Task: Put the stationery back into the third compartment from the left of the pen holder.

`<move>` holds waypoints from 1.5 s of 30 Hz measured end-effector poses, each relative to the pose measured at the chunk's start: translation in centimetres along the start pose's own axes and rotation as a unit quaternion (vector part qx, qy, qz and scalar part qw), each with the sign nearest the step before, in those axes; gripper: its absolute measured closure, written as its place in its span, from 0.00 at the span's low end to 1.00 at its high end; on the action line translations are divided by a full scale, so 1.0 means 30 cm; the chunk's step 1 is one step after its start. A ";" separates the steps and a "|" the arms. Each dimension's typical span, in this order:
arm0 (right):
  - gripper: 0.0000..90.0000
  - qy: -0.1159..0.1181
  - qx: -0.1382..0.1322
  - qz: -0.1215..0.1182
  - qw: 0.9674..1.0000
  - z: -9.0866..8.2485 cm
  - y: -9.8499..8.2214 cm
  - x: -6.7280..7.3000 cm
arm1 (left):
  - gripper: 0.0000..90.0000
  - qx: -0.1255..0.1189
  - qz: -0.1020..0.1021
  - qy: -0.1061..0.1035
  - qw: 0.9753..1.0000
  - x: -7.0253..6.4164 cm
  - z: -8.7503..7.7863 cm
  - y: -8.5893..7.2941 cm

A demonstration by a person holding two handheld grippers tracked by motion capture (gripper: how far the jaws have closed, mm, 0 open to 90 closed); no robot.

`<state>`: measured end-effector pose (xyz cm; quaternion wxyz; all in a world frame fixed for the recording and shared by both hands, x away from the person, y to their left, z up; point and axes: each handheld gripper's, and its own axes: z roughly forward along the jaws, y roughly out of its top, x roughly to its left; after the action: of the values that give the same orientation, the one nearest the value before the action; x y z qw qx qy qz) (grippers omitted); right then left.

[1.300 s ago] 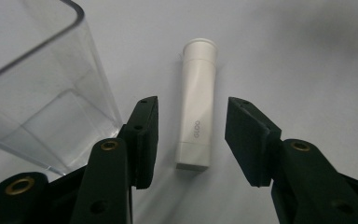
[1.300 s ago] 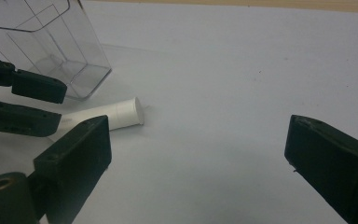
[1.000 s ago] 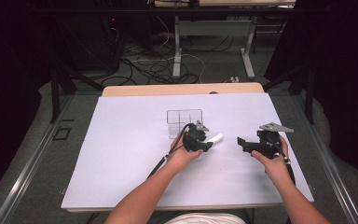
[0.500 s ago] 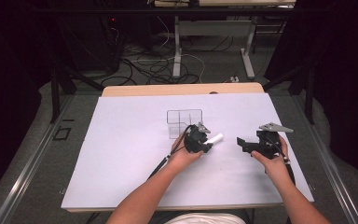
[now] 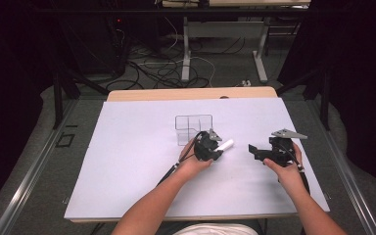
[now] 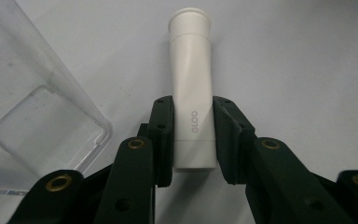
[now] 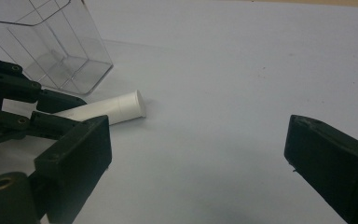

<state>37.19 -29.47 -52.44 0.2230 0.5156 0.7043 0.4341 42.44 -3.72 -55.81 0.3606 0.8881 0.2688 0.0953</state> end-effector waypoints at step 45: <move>0.05 -0.002 -0.006 0.047 0.999 -0.010 0.001 0.004 | 0.79 -0.078 -0.044 -0.002 0.996 -0.012 -0.169 0.015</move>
<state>36.94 -29.48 -52.24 0.2068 0.5474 0.6761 0.4477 40.48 -1.19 -51.84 0.4328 0.8448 0.2987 0.0985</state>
